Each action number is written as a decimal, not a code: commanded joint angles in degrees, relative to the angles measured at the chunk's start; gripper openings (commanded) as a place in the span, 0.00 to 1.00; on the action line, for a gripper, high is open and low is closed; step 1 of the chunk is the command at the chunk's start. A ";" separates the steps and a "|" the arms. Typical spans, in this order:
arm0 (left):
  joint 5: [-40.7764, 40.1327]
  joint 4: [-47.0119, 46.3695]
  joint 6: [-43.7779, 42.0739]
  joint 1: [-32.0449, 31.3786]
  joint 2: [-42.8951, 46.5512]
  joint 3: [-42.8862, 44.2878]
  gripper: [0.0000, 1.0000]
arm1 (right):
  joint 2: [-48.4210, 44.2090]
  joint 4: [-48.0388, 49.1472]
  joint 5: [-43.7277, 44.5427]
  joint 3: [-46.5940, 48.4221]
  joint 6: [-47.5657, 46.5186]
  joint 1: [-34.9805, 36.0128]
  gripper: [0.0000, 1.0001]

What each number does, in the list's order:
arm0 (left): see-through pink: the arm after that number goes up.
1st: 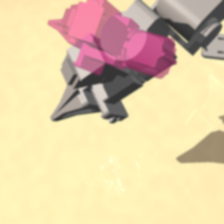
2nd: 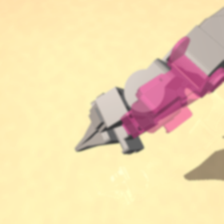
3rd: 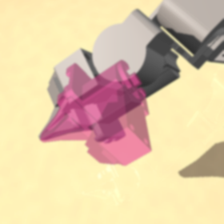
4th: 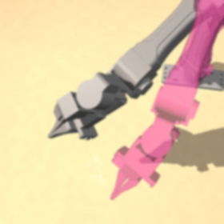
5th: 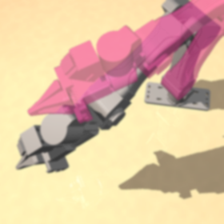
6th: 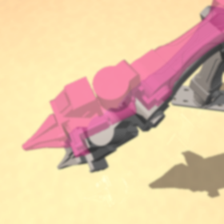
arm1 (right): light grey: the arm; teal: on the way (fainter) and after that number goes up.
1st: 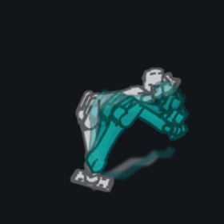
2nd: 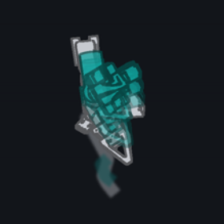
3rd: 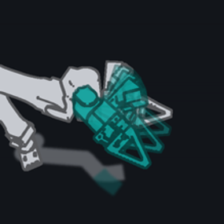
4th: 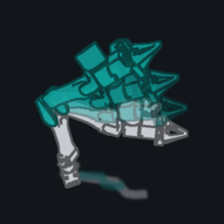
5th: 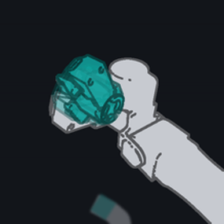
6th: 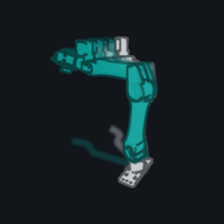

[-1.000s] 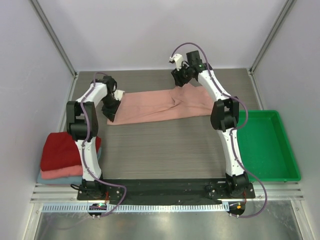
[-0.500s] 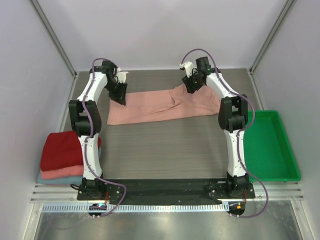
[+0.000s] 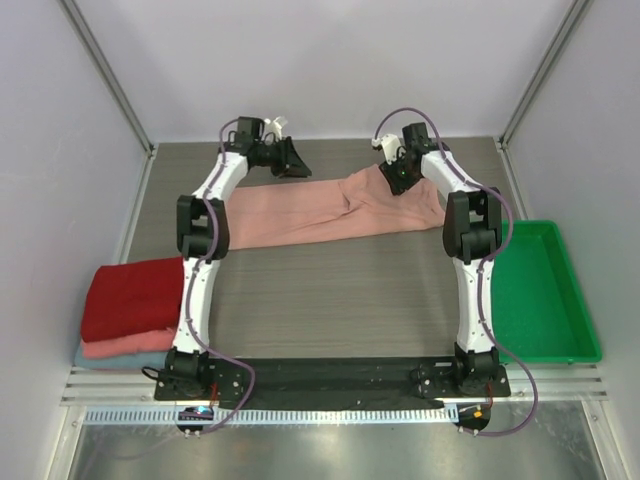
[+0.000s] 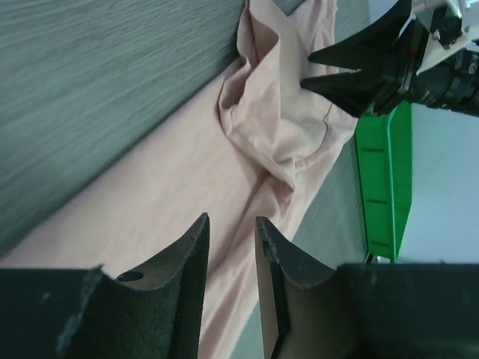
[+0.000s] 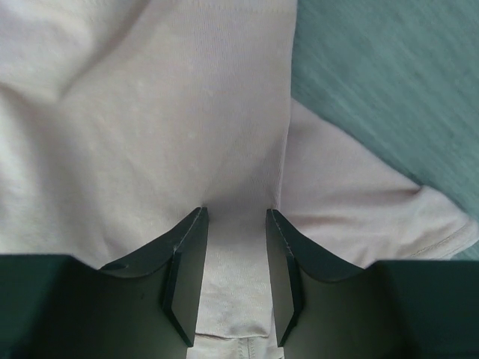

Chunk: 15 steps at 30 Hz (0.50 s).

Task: Fold and stack the t-shirts
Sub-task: Fold the tshirt

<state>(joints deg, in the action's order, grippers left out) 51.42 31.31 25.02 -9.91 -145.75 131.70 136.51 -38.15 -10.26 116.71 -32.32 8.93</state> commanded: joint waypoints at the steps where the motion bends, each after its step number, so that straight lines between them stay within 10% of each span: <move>1: 4.40 -11.88 7.24 -4.58 -4.88 7.59 0.32 | -4.14 0.53 2.43 -1.22 -1.87 0.47 0.43; 15: 0.97 1.63 -2.24 -3.80 0.53 -2.73 0.27 | -9.67 3.08 6.13 -4.19 0.85 0.74 0.44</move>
<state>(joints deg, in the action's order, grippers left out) 52.95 25.61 27.59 -15.73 -152.22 133.29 132.86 -36.60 -5.13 114.34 -32.62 9.28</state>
